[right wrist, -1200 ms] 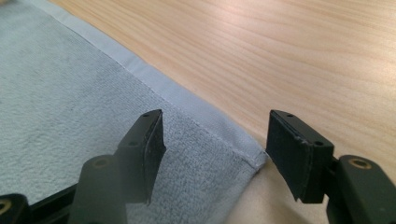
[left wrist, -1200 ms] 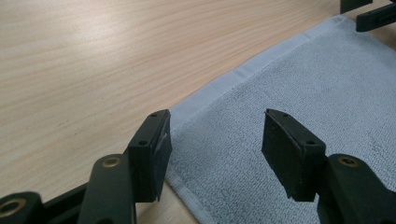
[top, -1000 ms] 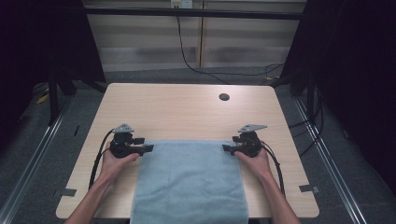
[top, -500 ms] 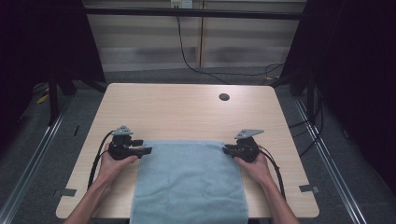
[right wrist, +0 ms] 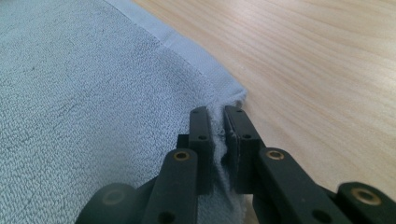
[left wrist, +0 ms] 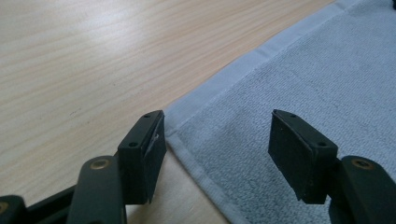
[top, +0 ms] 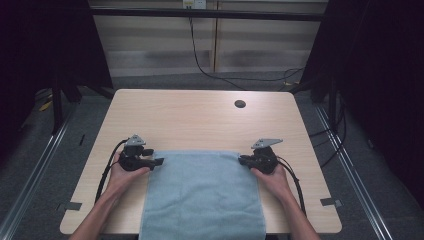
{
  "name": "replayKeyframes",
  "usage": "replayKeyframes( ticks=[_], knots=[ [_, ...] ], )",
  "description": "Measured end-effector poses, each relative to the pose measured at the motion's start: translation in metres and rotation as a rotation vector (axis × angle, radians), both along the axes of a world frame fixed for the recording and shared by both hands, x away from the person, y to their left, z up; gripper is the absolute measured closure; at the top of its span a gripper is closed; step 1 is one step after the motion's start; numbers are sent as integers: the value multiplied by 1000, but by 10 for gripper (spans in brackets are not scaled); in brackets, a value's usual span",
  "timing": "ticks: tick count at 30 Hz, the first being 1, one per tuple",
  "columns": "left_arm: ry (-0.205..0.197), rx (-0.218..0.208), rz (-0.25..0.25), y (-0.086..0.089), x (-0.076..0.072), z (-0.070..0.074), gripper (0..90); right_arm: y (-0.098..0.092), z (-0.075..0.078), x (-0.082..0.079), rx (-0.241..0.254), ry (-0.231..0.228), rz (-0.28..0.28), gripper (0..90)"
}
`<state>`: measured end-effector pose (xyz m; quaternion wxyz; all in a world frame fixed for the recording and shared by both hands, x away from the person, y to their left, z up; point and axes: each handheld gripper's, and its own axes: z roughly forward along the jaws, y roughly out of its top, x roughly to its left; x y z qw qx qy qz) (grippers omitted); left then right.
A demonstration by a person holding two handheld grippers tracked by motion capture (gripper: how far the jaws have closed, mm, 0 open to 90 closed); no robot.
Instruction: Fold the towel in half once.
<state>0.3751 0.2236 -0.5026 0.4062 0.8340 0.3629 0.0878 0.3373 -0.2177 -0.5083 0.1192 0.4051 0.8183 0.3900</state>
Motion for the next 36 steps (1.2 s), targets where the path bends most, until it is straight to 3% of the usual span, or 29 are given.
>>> replayKeyframes(
  ticks=[5, 8, 11, 14, 17, 21, 24, 27, 30, 36],
  knots=[
    [0, 36, -36, -5, -2, -2, 341, 0, 0, 0, 3, 3, -2, 823],
    [-32, 69, -48, -9, -7, -2, 359, 0, 0, 0, 7, 6, -5, 823],
    [-59, 82, -78, -18, -14, -3, 476, -1, -1, 0, 12, 3, -3, 822],
    [-51, 70, -111, -22, -17, -2, 653, -1, -1, -1, 17, 1, -4, 822],
    [-6, 14, -112, -20, -15, -3, 801, -1, -1, -1, 22, 7, -8, 823],
    [39, -41, -95, -16, -12, -5, 839, -4, 0, -1, 43, 32, -12, 825],
    [23, -19, -93, -17, -13, -3, 839, -7, 2, -1, 65, 51, -12, 829],
    [17, -44, -93, -16, -14, 2, 840, -10, 9, 0, 96, 42, -17, 833],
    [11, -126, -75, -13, -11, 13, 840, -13, 24, -1, 143, 13, -20, 837],
    [-39, -228, -59, -8, -7, 42, 842, -21, 52, -1, 200, -58, -19, 838]
  ],
)
